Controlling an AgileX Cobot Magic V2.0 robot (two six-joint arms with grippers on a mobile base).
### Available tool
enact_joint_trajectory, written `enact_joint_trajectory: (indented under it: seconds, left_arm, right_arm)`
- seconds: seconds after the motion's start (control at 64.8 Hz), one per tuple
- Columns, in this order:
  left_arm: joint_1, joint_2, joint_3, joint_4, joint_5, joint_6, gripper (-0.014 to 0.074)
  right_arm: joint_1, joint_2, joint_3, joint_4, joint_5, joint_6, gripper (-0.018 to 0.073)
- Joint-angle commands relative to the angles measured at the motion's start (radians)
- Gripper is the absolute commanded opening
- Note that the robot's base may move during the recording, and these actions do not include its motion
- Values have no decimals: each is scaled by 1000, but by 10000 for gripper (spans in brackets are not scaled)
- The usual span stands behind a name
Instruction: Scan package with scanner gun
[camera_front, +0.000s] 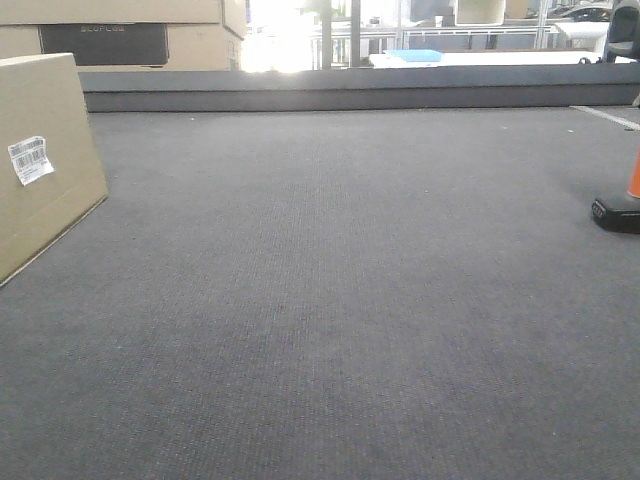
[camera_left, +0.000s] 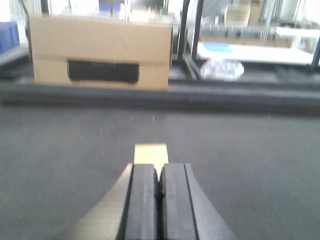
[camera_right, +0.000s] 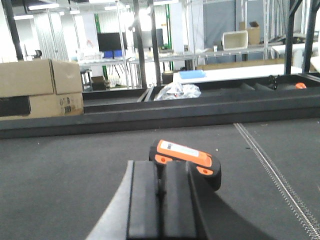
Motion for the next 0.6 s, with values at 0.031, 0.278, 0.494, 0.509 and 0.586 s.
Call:
enact_joint_trajectory:
  seconds: [0.031, 0.278, 0.494, 0.509, 0.586]
  left_arm:
    - [-1, -81, 94, 10, -117, -1, -111]
    - [-1, -303, 232, 10, -135, -1, -111]
    - [-1, -419, 234, 10, -108, -1, -111]
    - [-1, -425, 234, 10, -108, -1, -111]
    - [-1, -441, 234, 10, -108, -1, -111]
  right_arm:
    - [-3, -25, -20, -4, 58, 2, -169]
    - [-3, -26, -20, -2, 71, 2, -169]
    - [-3, -26, -20, -2, 61, 2, -169]
    - [-3, -26, -20, -2, 61, 2, -169]
    - [-3, -26, -20, -2, 61, 2, -169]
